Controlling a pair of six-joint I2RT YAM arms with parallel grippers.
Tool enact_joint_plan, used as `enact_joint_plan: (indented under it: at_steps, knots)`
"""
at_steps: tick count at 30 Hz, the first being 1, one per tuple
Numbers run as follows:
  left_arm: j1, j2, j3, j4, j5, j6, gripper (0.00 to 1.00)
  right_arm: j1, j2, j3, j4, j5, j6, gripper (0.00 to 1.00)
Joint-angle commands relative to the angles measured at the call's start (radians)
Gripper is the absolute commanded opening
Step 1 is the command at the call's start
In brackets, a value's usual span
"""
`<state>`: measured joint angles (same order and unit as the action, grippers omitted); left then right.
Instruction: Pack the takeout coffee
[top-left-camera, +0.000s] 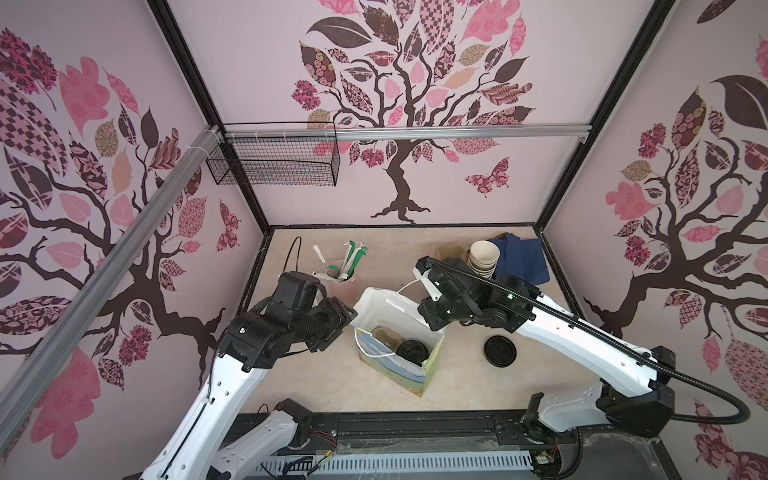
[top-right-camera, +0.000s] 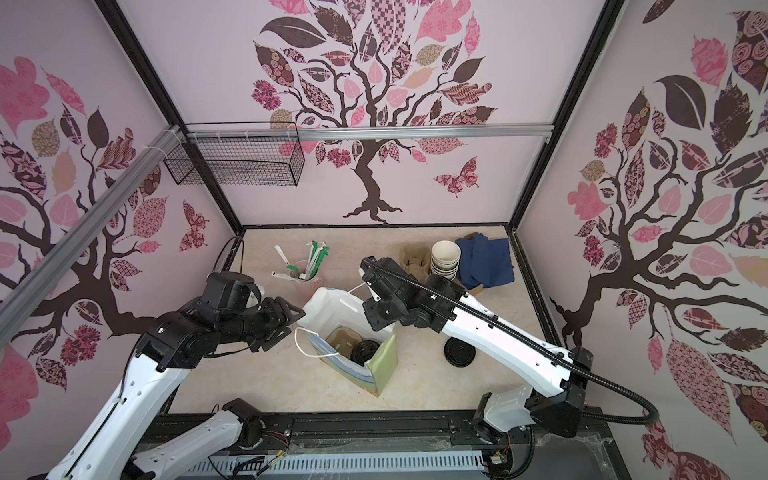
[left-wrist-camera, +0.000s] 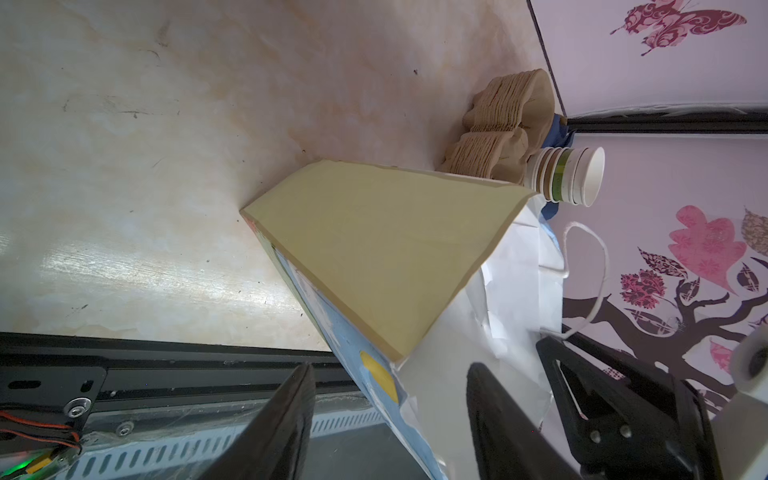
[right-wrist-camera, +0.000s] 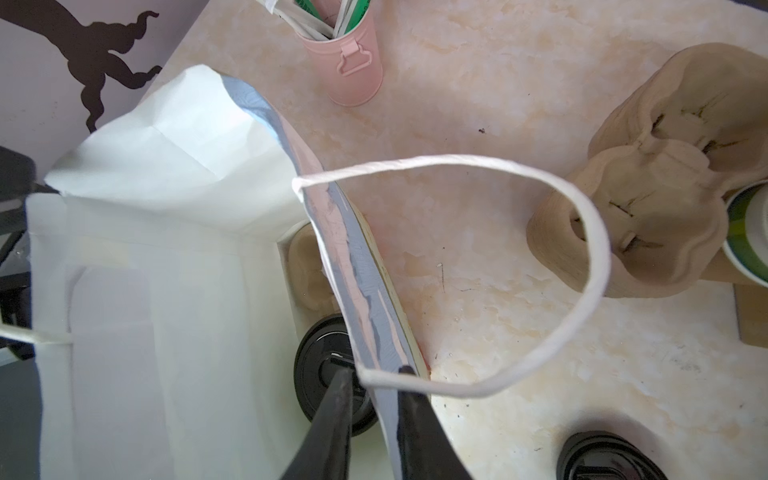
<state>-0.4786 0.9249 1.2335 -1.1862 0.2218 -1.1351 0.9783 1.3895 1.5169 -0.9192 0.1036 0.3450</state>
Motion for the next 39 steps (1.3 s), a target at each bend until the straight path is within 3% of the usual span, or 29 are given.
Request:
enact_joint_plan:
  at_steps: [1,8,16,26,31,36,39]
  knots:
    - [0.001,0.009,-0.025,0.046,0.013,-0.004,0.61,-0.003,0.009,-0.004,0.018,0.01,0.018,0.19]
    - [0.001,0.036,-0.025,0.088,0.004,0.007,0.6,-0.003,-0.04,-0.051,0.089,0.035,0.131,0.03]
    - [0.012,0.062,0.017,0.091,-0.032,0.04,0.74,0.0,-0.092,-0.098,0.153,0.109,0.279,0.0]
    - [0.08,0.065,0.119,-0.014,-0.097,0.146,0.76,0.05,-0.061,-0.074,0.106,0.214,0.446,0.0]
    - [0.109,0.063,0.174,-0.088,-0.172,0.202,0.78,0.062,-0.056,-0.069,0.098,0.216,0.461,0.17]
    - [0.111,0.071,0.223,-0.087,-0.167,0.26,0.79,0.062,-0.06,-0.057,0.07,0.218,0.436,0.36]
    - [0.112,0.065,0.24,-0.072,-0.166,0.285,0.79,0.062,-0.088,-0.045,0.045,0.226,0.412,0.54]
